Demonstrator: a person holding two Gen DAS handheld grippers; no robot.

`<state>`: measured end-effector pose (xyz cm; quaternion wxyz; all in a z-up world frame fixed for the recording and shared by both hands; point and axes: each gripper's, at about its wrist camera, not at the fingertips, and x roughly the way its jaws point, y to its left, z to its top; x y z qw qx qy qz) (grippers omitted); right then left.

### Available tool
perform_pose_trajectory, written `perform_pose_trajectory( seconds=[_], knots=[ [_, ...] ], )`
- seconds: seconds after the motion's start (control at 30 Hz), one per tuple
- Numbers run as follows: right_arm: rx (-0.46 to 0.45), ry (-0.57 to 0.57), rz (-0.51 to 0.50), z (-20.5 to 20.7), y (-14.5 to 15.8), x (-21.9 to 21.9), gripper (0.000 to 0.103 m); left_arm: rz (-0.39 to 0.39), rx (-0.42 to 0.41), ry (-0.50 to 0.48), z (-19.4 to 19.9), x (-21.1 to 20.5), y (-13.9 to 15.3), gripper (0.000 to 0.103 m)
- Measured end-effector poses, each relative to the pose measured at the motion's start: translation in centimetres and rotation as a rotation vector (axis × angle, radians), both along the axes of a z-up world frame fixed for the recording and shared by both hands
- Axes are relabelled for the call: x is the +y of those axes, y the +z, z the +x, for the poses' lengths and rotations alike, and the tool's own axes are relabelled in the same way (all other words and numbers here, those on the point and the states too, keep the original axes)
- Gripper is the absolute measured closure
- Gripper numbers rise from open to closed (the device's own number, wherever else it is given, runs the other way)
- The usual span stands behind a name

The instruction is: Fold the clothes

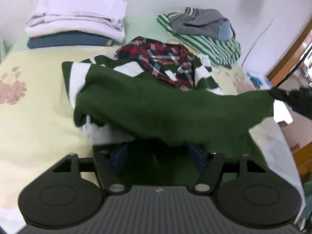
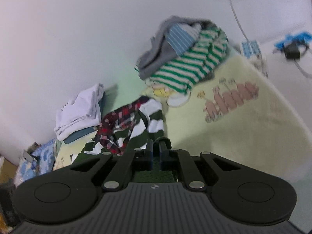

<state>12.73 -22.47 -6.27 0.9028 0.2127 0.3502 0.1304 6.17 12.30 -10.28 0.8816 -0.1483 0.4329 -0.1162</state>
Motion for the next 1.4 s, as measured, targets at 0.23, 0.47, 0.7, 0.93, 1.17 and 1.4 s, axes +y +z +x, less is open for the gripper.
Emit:
perform_pose_trajectory(
  seconds=[0.23, 0.47, 0.7, 0.93, 1.17, 1.4],
  knots=[
    [-0.034, -0.030, -0.059, 0.9, 1.5, 0.2, 0.097, -0.096, 0.012, 0.057, 3.5, 1.3, -0.3, 0.034],
    [-0.092, -0.068, -0.091, 3.2, 4.6, -0.7, 0.098, -0.193, 0.035, 0.098, 5.2, 1.3, -0.2, 0.103],
    [-0.199, -0.122, -0.111, 4.1, 7.9, -3.5, 0.098, -0.201, -0.032, 0.036, 5.5, -3.3, 2.7, 0.103],
    [-0.209, -0.188, -0.146, 4.7, 7.9, -7.6, 0.098, -0.210, 0.000, -0.022, 6.2, -8.5, 2.5, 0.103],
    [-0.191, -0.210, -0.151, 5.4, 6.2, -10.3, 0.099, -0.186, 0.022, -0.021, 6.6, -11.4, 2.0, 0.103],
    [-0.253, -0.247, -0.148, 4.2, 5.2, -12.7, 0.099, -0.172, 0.012, -0.047, 6.4, -13.5, 1.7, 0.102]
  ],
)
